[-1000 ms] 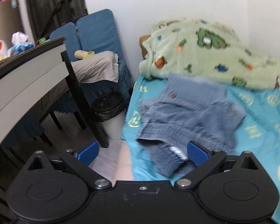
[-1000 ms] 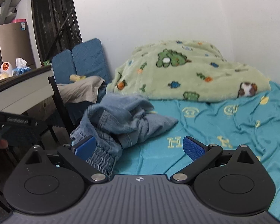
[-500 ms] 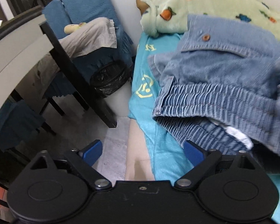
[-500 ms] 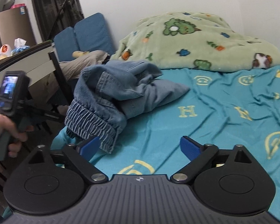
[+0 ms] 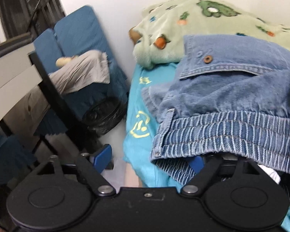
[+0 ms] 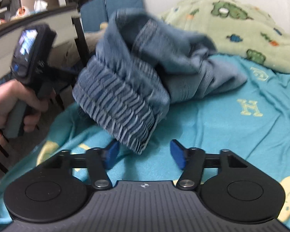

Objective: Fold clothes
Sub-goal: 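Reach both tools to the striped cuffs and close both grippers on them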

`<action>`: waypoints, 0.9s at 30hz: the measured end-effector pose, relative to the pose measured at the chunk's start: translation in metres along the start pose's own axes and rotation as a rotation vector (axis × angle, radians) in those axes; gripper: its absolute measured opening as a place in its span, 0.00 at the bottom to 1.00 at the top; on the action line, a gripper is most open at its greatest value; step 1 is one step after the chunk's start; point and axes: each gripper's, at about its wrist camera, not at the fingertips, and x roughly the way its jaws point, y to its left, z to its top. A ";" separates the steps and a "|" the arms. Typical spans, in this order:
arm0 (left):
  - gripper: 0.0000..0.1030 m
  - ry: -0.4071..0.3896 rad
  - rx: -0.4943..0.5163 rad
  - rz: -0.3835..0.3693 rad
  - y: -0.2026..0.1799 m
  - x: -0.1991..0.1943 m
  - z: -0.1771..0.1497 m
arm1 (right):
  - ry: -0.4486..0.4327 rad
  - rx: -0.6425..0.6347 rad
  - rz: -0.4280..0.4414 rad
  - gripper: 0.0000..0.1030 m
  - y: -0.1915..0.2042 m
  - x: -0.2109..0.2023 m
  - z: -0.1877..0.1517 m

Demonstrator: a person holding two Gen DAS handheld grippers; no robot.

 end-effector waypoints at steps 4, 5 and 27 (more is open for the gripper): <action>0.77 -0.002 -0.004 -0.033 0.004 0.000 -0.006 | -0.010 -0.056 -0.007 0.41 0.012 0.008 0.000; 0.77 -0.002 -0.001 -0.033 0.004 0.000 -0.006 | -0.027 -0.051 -0.012 0.31 0.012 0.008 0.000; 0.72 -0.030 0.008 -0.023 -0.029 -0.021 -0.017 | -0.285 0.387 -0.268 0.05 -0.061 -0.050 0.029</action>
